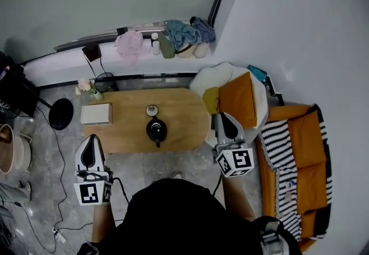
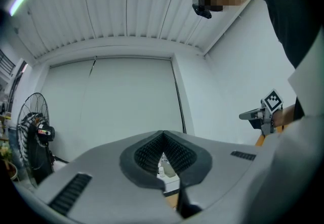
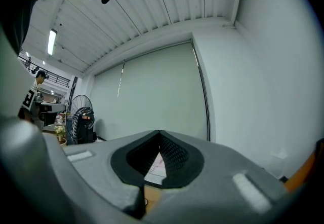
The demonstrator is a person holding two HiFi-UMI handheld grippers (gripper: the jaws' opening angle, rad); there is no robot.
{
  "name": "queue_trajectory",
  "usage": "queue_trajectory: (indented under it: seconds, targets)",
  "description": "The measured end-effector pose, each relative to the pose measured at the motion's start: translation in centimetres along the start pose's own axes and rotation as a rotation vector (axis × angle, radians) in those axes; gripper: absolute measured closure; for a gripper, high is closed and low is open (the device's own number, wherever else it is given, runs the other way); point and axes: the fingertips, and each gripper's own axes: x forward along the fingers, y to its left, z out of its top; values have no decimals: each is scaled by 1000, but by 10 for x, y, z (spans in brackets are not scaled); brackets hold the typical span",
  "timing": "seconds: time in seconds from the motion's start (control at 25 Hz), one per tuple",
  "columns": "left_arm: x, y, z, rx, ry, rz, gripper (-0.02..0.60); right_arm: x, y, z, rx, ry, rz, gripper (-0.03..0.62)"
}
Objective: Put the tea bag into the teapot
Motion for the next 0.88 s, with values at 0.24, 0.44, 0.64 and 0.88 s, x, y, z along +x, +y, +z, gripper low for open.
queue_trajectory:
  seconds: [0.24,0.44,0.64,0.88]
  targets:
    - [-5,-18,-6,-24,-19,-16,574,-2,2,-4,-7,6,21,589]
    - [-10,-16,-12,-27,6,13,574,-6,8,-7,-36,19,40,589]
    - [-15,-15,-15,-46,-4,4,574,-3,24,-7,-66,21,72,589]
    - [-21,-14,-17,-40,2,1,574,-4,31,-7,-58,16,76,589]
